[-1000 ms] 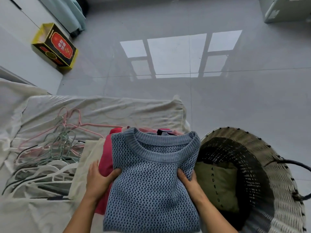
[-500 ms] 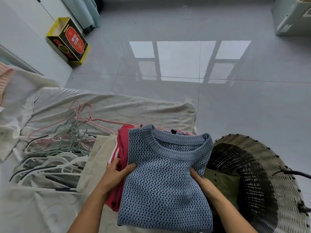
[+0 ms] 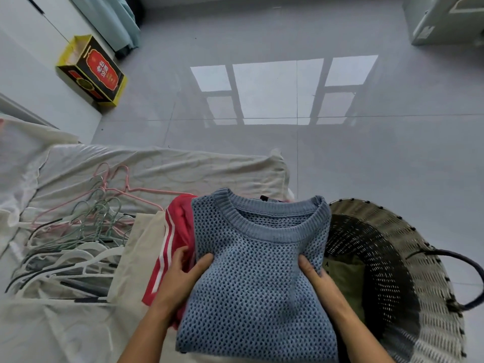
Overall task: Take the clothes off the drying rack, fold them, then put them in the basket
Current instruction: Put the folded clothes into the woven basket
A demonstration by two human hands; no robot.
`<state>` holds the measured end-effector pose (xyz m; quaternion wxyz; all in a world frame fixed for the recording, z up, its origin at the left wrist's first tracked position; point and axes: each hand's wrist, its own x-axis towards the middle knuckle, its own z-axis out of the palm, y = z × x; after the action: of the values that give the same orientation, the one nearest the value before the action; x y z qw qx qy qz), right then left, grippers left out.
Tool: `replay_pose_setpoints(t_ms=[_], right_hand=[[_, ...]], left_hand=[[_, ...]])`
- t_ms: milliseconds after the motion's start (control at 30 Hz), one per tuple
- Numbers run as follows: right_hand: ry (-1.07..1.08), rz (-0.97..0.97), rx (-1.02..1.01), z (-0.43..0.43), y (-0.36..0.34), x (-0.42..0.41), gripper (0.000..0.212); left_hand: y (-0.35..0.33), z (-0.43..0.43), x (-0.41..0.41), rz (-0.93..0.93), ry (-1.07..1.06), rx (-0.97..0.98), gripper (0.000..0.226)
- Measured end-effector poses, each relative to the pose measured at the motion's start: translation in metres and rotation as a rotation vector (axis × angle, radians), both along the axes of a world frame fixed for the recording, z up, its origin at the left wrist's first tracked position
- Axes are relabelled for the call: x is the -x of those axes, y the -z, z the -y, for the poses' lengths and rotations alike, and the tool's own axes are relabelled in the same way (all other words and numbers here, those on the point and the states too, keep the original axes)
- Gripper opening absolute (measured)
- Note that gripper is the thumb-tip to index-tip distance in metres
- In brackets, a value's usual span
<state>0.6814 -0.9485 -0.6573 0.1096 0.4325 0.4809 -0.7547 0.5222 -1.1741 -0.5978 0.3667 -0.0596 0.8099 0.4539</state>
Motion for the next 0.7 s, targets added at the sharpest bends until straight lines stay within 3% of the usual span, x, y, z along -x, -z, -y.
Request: replay_pose_setpoints(t_ms=[200,300,367,433,533,700], right_hand=[[0.058,0.025,-0.061,-0.046,-0.004,-0.047,0.122],[0.066,0.017,-0.019,-0.049,-0.002,-0.044,0.115],[0.067,-0.004,-0.016,-0.042,-0.002,-0.037,0.119],[0.057,-0.031,-0.020,-0.033,-0.002,-0.030,0.123],[0.056,-0.078,-0.011,-0.025,-0.004,-0.028,0.123],[0.103,-0.076,0.021,-0.024,-0.003,-0.027,0.132]], left_hand=[[0.003,-0.053,-0.042,-0.002,0.033,-0.039,0.128],[0.008,-0.061,-0.047,-0.055,0.013,0.032,0.113],[0.009,-0.057,-0.045,-0.106,0.000,0.089,0.114],[0.004,-0.054,-0.045,-0.327,0.039,0.229,0.114],[0.007,-0.049,-0.044,-0.676,0.191,0.458,0.090],[0.010,-0.055,-0.028,-0.246,0.126,0.242,0.106]])
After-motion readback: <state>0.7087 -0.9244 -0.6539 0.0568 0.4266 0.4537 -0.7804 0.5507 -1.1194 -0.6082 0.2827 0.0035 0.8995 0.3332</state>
